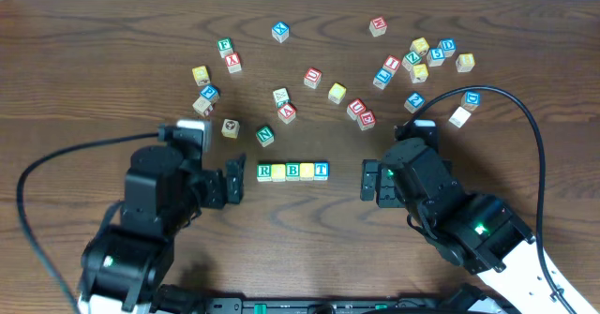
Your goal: Spell out ROBOT
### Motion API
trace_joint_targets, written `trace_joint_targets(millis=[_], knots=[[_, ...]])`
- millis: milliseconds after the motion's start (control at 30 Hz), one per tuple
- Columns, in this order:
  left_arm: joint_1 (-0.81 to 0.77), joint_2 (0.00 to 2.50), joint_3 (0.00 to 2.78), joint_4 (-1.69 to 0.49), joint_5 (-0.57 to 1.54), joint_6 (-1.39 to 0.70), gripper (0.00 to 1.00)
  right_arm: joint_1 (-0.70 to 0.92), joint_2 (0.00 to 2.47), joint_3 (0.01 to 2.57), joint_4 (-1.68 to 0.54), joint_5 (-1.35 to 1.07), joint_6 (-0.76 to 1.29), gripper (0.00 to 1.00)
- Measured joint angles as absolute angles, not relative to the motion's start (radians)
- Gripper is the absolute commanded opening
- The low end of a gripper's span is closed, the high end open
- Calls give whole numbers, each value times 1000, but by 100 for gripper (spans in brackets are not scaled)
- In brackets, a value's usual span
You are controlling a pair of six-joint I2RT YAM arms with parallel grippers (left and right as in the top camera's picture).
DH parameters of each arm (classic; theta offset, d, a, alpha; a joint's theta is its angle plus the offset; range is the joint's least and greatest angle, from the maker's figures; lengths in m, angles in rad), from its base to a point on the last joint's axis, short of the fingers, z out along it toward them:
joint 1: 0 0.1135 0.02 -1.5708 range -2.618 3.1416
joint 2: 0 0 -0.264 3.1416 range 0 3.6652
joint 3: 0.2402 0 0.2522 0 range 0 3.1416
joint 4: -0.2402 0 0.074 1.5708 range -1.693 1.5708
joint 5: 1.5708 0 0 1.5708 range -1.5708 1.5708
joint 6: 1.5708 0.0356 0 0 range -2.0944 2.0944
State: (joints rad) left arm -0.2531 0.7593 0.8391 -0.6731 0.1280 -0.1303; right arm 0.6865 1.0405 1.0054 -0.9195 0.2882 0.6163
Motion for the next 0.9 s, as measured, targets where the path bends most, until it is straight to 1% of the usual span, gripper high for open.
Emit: trace_joint_targets(millis=[100,267,400,467,633,700,900], knots=[[-253,670,823,-694,128,-130,98,686,1040,1005,-919,288,616,99],[-253,445,748,-699,128,-131,98,686,1040,1005,-920,288,616,99],[-221,257,646,-638,128,-131,98,686,1040,1005,-920,288,617,99],[-200,180,586,-573,128,-131,98,686,1040,1005,-920,288,616,99],[-171,28,405,-295,128,-131,98,686,1040,1005,-920,288,616,99],[-159,11,329,-167,128,-131,98,686,1040,1005,-920,288,616,99],[-116,10,156,117,128,-131,98,686,1040,1005,-920,288,616,99]])
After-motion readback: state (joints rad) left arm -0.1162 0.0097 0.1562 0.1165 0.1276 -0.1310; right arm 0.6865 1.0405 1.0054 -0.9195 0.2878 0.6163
